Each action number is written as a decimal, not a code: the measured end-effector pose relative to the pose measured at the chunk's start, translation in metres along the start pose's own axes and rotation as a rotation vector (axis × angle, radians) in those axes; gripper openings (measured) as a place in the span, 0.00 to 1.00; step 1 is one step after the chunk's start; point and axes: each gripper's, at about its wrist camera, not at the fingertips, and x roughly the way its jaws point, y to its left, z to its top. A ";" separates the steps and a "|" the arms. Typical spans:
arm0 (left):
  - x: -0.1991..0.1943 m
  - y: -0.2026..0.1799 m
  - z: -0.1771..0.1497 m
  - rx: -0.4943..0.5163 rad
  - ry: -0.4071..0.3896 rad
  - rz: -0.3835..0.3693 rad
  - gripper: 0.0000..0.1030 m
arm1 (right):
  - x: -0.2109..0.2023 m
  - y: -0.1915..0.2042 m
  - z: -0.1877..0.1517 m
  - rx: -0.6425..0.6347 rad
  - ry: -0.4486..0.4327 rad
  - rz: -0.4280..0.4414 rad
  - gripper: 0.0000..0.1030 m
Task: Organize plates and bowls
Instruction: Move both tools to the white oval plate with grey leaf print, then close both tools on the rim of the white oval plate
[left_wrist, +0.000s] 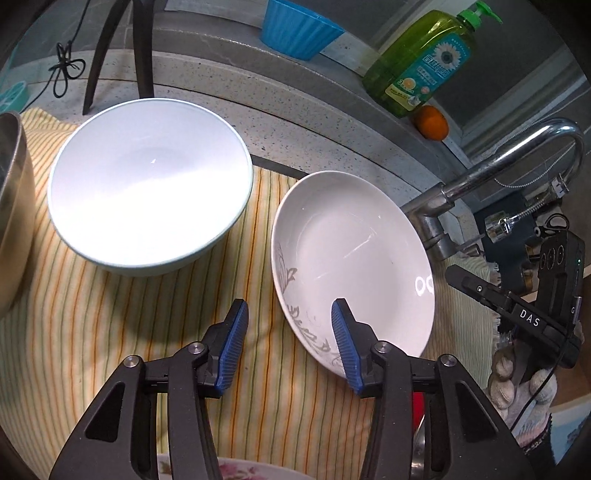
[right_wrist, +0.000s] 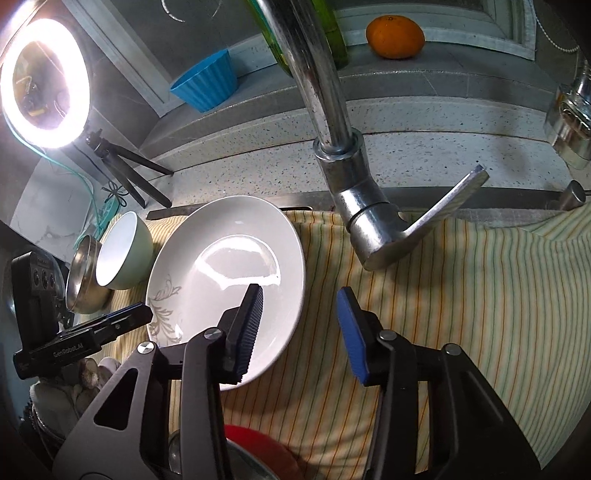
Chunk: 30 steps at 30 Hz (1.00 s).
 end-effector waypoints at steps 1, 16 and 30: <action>0.001 0.000 0.001 -0.001 0.001 -0.001 0.39 | 0.003 -0.001 0.002 -0.002 0.005 -0.001 0.38; 0.020 -0.007 0.009 0.035 0.014 0.012 0.27 | 0.036 -0.003 0.010 -0.027 0.059 -0.014 0.18; 0.021 -0.010 0.009 0.088 0.018 0.034 0.26 | 0.043 0.008 0.012 -0.050 0.069 -0.027 0.10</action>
